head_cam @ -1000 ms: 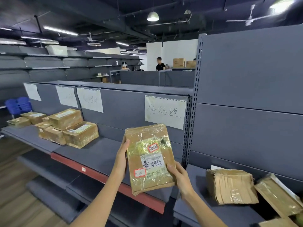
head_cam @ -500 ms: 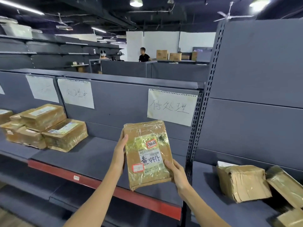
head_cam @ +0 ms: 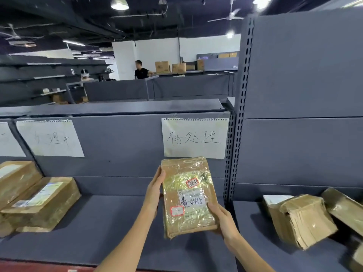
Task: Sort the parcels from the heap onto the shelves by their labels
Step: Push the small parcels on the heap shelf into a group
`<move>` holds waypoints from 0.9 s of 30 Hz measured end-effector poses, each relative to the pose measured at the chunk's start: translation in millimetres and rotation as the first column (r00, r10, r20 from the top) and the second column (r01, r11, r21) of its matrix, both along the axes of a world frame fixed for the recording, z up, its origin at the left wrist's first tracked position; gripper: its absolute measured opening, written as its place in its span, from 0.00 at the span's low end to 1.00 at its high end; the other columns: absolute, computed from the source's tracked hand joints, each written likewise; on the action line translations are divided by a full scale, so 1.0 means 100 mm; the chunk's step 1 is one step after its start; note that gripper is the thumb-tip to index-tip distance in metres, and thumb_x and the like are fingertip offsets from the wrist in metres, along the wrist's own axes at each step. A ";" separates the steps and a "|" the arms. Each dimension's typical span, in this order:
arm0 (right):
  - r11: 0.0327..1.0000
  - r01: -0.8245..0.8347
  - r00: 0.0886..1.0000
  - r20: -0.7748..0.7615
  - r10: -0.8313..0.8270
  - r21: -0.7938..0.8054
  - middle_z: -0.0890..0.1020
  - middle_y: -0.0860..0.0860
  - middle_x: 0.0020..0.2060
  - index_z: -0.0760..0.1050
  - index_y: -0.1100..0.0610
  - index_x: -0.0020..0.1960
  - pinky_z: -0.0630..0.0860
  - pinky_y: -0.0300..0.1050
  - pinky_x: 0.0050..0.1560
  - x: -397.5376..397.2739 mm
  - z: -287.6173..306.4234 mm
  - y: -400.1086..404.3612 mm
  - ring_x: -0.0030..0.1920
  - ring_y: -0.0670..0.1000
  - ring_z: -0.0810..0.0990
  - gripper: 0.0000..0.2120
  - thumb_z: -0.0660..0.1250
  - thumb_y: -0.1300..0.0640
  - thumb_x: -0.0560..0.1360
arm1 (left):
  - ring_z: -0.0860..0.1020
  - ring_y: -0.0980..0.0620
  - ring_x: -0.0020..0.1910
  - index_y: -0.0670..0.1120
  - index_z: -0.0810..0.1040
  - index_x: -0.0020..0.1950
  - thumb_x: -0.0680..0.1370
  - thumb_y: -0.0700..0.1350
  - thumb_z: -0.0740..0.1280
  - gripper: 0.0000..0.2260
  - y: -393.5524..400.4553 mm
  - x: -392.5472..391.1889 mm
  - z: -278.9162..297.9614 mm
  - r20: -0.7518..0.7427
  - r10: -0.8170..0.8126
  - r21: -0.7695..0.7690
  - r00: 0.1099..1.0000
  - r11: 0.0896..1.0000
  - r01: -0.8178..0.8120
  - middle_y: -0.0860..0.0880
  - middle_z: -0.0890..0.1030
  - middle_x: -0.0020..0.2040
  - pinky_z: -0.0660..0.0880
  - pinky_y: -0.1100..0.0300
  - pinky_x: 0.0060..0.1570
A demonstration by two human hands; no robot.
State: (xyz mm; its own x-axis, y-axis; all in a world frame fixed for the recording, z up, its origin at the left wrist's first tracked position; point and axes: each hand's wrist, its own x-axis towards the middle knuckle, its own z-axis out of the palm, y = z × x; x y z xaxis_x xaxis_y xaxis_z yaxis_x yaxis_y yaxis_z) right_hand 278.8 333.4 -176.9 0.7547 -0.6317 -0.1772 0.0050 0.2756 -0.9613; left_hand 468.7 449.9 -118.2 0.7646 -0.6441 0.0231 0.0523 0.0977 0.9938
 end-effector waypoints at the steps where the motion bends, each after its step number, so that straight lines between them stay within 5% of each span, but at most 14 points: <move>1: 1.000 0.025 1.000 -0.009 -0.025 -0.006 0.87 0.56 0.49 0.82 0.56 0.58 0.80 0.46 0.47 0.01 0.01 0.00 0.47 0.54 0.86 0.18 0.71 0.45 0.74 | 0.75 0.52 0.69 0.62 0.71 0.73 0.70 0.70 0.66 0.33 -0.05 0.04 -0.02 -0.012 -0.017 0.009 1.000 1.000 0.017 0.56 0.78 0.69 0.66 0.44 0.72; 5: 0.990 0.138 0.990 -0.014 -0.138 -0.011 0.87 0.56 0.50 0.81 0.57 0.59 0.80 0.52 0.52 0.02 -0.02 0.07 0.49 0.58 0.86 0.19 0.71 0.45 0.75 | 0.71 0.53 0.72 0.61 0.70 0.75 0.65 0.74 0.67 0.40 -0.16 0.18 -0.07 -0.023 -0.116 0.000 0.993 0.993 0.116 0.57 0.74 0.72 0.63 0.44 0.75; 12: 0.969 0.247 0.965 -0.087 -0.247 -0.010 0.88 0.55 0.48 0.81 0.57 0.59 0.79 0.41 0.38 0.05 -0.03 0.24 0.43 0.52 0.86 0.14 0.65 0.50 0.80 | 0.75 0.54 0.69 0.60 0.72 0.73 0.62 0.76 0.70 0.42 -0.24 0.34 -0.17 -0.048 -0.227 -0.033 0.973 0.974 0.226 0.58 0.77 0.69 0.67 0.46 0.73; 15: 0.954 0.301 0.945 -0.139 -0.296 0.011 0.88 0.53 0.45 0.82 0.57 0.57 0.77 0.41 0.38 0.07 -0.05 0.20 0.40 0.51 0.84 0.16 0.66 0.47 0.79 | 0.79 0.53 0.64 0.59 0.74 0.70 0.71 0.69 0.69 0.30 -0.31 0.37 -0.18 -0.056 -0.263 -0.004 0.963 0.965 0.263 0.55 0.80 0.65 0.72 0.48 0.68; 20: 0.915 0.373 0.904 -0.281 -0.322 0.152 0.88 0.51 0.48 0.83 0.52 0.57 0.79 0.53 0.53 0.05 -0.05 0.05 0.51 0.55 0.85 0.20 0.68 0.38 0.75 | 0.82 0.47 0.57 0.51 0.70 0.71 0.79 0.55 0.68 0.22 -0.59 0.35 -0.41 -0.124 -0.236 0.159 0.964 0.954 0.254 0.48 0.83 0.59 0.77 0.47 0.60; 27: 0.882 0.412 0.868 -0.393 -0.302 0.231 0.86 0.55 0.47 0.81 0.54 0.54 0.78 0.50 0.41 -0.04 -0.12 -0.05 0.49 0.56 0.82 0.17 0.70 0.41 0.76 | 0.84 0.50 0.48 0.46 0.76 0.66 0.83 0.50 0.62 0.14 -0.75 0.19 -0.73 -0.203 -0.197 0.240 0.959 0.940 0.244 0.46 0.85 0.52 0.74 0.59 0.40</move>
State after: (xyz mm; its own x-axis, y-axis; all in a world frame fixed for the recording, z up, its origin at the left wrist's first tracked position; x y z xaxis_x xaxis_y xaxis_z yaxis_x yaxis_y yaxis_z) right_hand 275.2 328.2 -188.6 0.3460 -0.7210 -0.6004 -0.1486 0.5897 -0.7938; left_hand 488.2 375.2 -191.6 0.5794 -0.7624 -0.2880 0.2168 -0.1965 0.9562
